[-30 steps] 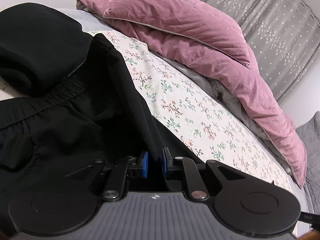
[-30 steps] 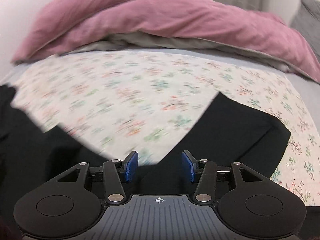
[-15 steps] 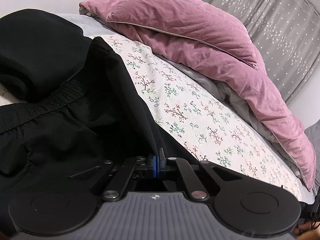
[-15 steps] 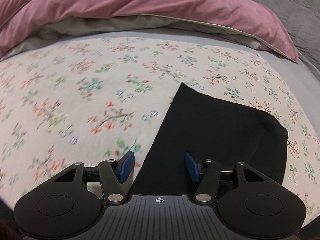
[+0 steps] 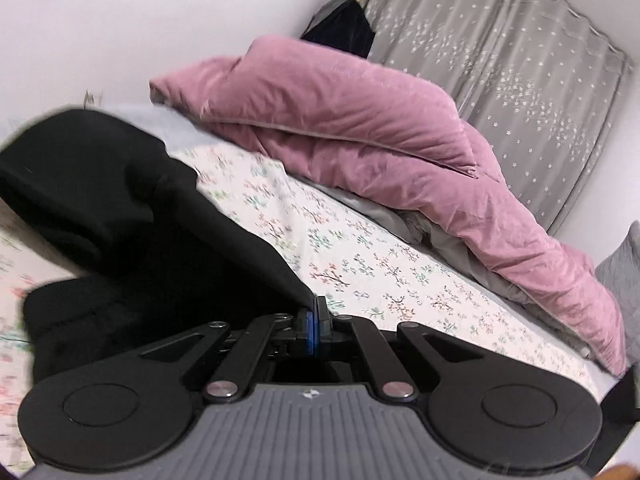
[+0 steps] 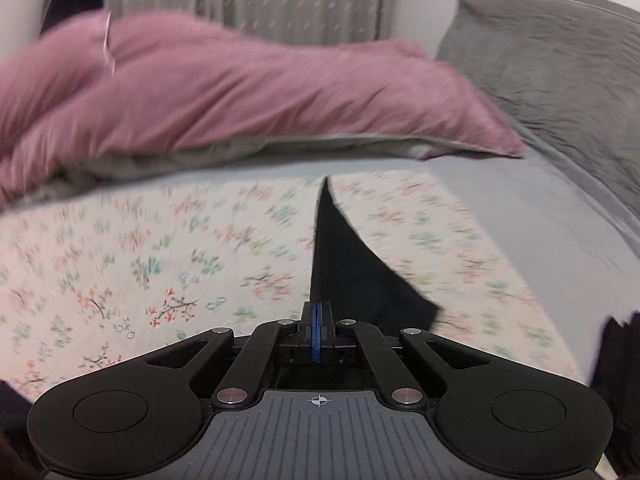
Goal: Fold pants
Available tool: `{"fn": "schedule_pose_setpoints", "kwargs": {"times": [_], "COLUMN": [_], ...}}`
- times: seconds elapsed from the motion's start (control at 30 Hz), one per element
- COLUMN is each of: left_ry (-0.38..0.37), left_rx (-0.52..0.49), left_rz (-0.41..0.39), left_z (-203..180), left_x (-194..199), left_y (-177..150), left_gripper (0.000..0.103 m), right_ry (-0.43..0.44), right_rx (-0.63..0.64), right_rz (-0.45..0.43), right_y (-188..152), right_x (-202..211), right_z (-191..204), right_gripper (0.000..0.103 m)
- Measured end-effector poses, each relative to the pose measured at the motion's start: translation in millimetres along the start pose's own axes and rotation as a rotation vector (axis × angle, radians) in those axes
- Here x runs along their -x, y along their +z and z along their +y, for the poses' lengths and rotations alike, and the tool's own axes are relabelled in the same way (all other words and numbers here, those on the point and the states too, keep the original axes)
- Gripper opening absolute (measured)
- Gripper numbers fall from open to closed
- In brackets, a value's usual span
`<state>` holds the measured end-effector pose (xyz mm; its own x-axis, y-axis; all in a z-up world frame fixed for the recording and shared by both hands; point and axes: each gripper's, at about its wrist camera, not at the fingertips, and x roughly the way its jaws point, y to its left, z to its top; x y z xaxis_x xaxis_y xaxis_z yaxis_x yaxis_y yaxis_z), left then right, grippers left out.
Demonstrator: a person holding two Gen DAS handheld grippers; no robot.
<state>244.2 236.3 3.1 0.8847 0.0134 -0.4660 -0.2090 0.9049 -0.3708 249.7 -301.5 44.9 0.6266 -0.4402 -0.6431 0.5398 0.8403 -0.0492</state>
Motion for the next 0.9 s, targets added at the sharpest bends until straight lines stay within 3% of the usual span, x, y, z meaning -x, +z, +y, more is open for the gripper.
{"fn": "schedule_pose_setpoints", "kwargs": {"times": [0.2,0.37,0.53,0.73,0.83,0.9], "left_ry": [0.085,0.12,0.194,0.263,0.266,0.219], "left_rx": [-0.061,-0.074,-0.133,-0.175,-0.209,-0.23], "left_rz": [0.007,0.123,0.203,0.263,0.292,0.304], "left_z": [10.7,34.0,46.5,54.5,51.4,45.0], "left_x": [39.0,52.8,59.1,56.4,61.1,72.4], "left_y": [-12.7,-30.8,-51.6,-65.9,-74.3,-78.7], "left_gripper": [0.028,0.028,0.028,0.029,0.031,0.038], "right_ry": [0.028,0.101,0.122,0.168,0.192,0.224], "right_rx": [-0.082,-0.196,-0.189,-0.233,-0.256,-0.256], "right_rz": [-0.039,0.007,0.048,0.106,0.106,0.08], "right_y": [-50.8,-112.2,-173.1,-222.0,-237.5,-244.3], "right_x": [64.5,84.3,91.6,92.2,95.1,97.9], "right_z": [-66.5,-106.5,-114.5,-129.2,-139.2,-144.9], "right_gripper": [0.0,0.0,0.0,0.0,0.0,0.0]}}
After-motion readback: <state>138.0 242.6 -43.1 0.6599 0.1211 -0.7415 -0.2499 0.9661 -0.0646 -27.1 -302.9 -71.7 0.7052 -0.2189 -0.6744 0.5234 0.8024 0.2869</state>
